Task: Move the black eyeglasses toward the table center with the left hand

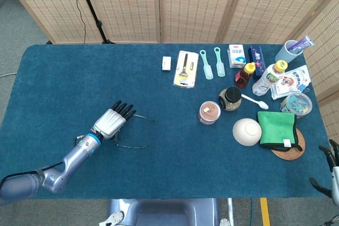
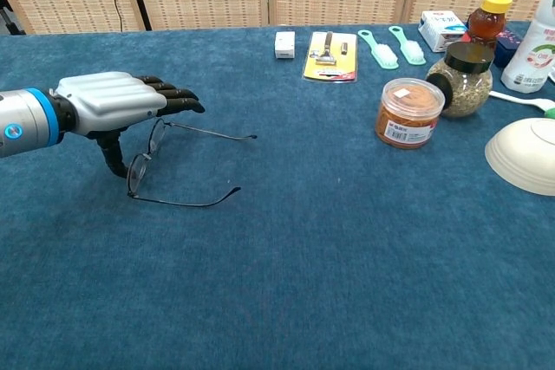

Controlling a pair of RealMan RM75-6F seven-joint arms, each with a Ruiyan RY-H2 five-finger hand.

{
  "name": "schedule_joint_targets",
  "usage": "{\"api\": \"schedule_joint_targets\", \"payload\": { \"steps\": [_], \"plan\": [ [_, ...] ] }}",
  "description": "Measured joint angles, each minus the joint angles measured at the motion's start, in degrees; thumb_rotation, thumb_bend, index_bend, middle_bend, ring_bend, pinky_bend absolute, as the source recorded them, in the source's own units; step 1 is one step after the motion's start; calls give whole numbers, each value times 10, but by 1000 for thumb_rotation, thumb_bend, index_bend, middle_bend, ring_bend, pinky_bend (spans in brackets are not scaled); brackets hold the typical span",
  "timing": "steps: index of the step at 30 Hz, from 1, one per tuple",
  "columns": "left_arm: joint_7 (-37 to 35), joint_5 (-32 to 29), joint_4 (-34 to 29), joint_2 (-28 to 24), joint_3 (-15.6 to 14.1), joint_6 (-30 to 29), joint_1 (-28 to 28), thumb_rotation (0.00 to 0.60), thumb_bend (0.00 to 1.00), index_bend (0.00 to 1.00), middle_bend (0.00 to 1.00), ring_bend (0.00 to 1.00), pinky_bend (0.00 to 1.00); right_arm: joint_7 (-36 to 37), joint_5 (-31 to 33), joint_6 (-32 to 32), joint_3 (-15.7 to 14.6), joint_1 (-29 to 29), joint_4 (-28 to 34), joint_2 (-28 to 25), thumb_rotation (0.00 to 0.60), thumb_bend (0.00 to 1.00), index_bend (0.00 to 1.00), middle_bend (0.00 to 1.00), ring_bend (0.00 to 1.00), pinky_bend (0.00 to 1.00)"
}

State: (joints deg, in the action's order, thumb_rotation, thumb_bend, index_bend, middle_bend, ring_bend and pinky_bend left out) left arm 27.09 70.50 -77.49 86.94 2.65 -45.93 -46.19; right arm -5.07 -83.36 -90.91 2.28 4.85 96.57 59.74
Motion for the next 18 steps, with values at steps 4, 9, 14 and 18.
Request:
{"api": "schedule_joint_targets", "payload": {
  "steps": [4,9,14,18],
  "plan": [
    [4,-4,-22,-4,-2,3,-1,600,123,20,0,0,0,2,0,1,1,0,-2,1,600,188,180,63,84,149],
    [12,-2,-67,-21,-8,-4,1,600,123,20,0,0,0,4,1,4,1,-1,-5,2,600,188,180,63,83,149],
    [22,-11,-92,-40,-9,-12,3,600,123,20,0,0,0,4,-1,6,2,-3,-5,3,600,187,180,63,83,149],
    [27,-25,-88,-43,-6,-12,2,600,122,22,0,0,0,3,0,7,2,-2,-5,3,600,187,180,63,83,149]
  ]
}}
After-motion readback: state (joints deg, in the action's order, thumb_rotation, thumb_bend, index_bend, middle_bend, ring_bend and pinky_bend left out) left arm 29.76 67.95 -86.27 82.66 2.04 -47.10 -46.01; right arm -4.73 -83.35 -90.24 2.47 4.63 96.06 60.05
